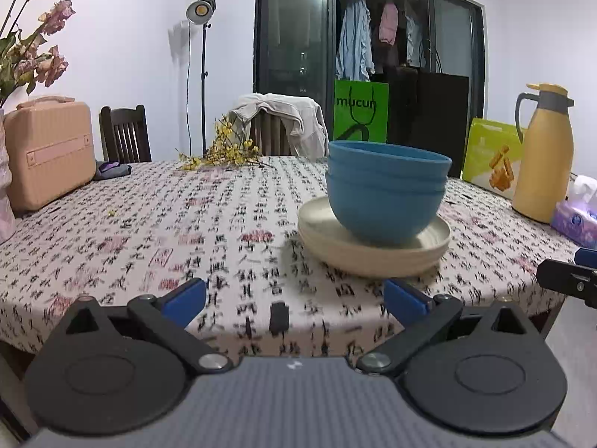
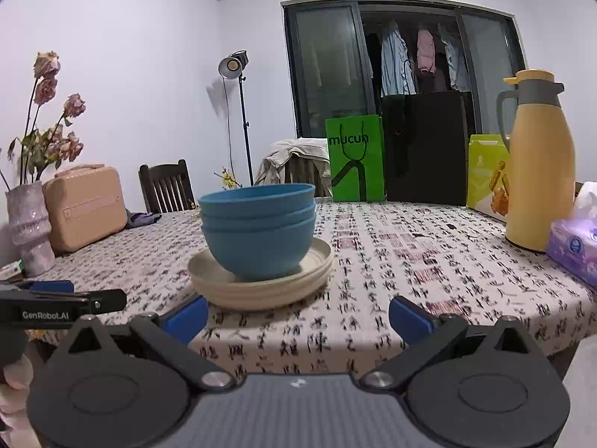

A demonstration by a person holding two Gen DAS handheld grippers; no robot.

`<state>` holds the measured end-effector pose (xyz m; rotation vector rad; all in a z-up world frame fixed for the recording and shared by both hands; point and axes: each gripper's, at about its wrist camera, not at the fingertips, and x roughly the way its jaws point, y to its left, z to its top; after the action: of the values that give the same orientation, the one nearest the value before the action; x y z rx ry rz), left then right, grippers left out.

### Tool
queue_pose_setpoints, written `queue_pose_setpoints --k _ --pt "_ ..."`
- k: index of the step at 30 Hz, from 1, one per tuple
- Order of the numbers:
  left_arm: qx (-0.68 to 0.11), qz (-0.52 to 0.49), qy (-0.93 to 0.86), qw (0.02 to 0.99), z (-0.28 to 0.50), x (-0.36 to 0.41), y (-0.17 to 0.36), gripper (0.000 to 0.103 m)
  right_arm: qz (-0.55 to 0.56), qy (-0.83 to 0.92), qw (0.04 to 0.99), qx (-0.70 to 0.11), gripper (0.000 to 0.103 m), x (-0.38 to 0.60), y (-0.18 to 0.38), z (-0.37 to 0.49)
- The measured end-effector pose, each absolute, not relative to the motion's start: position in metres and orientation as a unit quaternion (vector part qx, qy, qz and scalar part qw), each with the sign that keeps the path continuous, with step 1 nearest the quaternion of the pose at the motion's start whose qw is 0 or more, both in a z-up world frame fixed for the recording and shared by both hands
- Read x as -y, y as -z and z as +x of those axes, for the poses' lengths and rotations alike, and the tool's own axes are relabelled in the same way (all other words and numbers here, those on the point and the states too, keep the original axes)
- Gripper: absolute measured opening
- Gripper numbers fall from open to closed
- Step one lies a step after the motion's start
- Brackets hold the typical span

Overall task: Organize plates and bowls
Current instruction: 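Move both open tools back away from the bowls on the plates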

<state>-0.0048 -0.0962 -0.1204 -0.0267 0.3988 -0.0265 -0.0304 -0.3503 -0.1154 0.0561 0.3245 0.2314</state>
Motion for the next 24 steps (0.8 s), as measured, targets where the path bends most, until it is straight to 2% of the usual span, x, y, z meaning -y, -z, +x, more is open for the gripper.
queue_pose_setpoints --k 24 --pt "-0.183 -0.012 0.018 0.983 -0.018 0.093 0.125 0.103 0.039 -0.114 0.98 -0.161 0.103 0.352 0.12 -0.035"
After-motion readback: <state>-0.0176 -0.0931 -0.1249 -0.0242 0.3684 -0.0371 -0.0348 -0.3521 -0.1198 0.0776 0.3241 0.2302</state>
